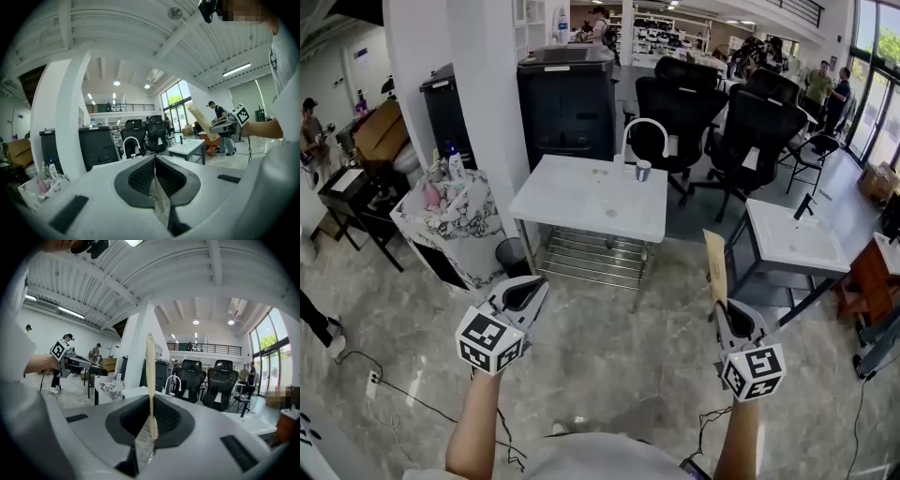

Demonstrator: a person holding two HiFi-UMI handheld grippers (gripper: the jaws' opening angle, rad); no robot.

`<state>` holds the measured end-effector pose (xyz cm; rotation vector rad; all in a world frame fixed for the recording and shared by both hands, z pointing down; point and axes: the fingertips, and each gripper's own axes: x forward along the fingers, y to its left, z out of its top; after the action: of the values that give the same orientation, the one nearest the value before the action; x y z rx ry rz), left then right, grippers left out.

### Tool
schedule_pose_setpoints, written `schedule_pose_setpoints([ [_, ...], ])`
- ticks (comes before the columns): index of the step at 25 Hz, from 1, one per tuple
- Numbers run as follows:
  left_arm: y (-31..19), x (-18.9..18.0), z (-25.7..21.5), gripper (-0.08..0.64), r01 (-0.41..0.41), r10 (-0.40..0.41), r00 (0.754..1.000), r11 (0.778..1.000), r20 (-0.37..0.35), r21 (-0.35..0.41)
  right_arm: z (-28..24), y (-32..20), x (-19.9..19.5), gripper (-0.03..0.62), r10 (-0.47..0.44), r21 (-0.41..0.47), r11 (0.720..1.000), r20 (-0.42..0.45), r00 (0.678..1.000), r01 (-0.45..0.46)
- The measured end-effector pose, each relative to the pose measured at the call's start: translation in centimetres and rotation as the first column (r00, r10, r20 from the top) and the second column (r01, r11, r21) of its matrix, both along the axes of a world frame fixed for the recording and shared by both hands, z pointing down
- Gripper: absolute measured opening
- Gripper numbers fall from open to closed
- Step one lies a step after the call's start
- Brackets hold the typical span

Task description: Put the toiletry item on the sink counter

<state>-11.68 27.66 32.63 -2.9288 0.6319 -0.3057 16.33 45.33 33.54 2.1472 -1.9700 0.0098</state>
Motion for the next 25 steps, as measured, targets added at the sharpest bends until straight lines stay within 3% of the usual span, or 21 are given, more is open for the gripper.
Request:
schedule_pose_setpoints([
  [8,0.8,1.9,2.4,0.011,0.093,-0.092,0.996,0.995,0.01,-0.044,1.7,0.4,4.2,0.026,-0.036,-0.006,0.999,0.031,0.999,0.036],
  [14,-0.8,3.8,3.2,0.011,0.115,-0.114,0.993,0.992,0.009,-0.059,2.2,-1.2,6.4,0.026,-0.051,0.001,0.999,0.043,0.998,0.051],
  [19,-4.4,5.3,4.7,0.011,0.103,-0.102,0.995,0.992,0.015,-0.074,2.7,-3.8,7.7,0.026,-0.029,-0.01,1.0,0.049,0.998,0.03],
  [25,-12.8,6.8,6.6,0.011,0.1,-0.098,0.995,0.99,0.027,-0.099,2.9,-10.6,8.6,0.026,-0.006,-0.04,0.999,0.014,1.0,0.006],
])
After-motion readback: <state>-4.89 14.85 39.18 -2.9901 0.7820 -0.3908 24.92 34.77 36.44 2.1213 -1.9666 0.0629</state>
